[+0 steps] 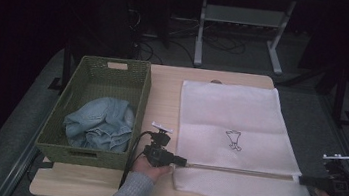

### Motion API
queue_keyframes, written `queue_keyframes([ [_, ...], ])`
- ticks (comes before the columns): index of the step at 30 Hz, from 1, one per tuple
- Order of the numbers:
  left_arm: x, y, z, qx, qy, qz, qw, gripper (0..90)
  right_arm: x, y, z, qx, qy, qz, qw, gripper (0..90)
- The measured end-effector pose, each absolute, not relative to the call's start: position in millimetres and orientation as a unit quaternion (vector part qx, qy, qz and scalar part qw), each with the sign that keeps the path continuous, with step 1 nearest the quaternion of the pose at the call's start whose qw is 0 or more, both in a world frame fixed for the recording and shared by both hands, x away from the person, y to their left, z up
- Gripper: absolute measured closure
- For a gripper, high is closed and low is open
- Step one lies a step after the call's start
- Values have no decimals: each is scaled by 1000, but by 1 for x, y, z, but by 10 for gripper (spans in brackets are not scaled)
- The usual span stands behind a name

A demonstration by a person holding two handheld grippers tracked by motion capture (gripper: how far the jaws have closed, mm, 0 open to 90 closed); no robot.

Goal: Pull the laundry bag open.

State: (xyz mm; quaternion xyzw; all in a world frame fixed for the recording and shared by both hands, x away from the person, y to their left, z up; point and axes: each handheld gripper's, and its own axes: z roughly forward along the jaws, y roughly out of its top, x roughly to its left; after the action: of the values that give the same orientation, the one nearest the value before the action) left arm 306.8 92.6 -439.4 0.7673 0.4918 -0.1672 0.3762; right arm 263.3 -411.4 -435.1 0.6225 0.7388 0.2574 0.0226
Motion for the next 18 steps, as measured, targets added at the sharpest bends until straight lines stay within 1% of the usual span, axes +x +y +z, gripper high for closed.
queue_keyframes([
  [14, 307, 100, -442, 777, 511, -141, 339, 874, 265, -419, -437, 628, 736, 249, 30, 836],
  [18, 305, 99, -441, 783, 513, -122, 329, 874, 266, -418, -437, 626, 737, 253, 29, 836],
])
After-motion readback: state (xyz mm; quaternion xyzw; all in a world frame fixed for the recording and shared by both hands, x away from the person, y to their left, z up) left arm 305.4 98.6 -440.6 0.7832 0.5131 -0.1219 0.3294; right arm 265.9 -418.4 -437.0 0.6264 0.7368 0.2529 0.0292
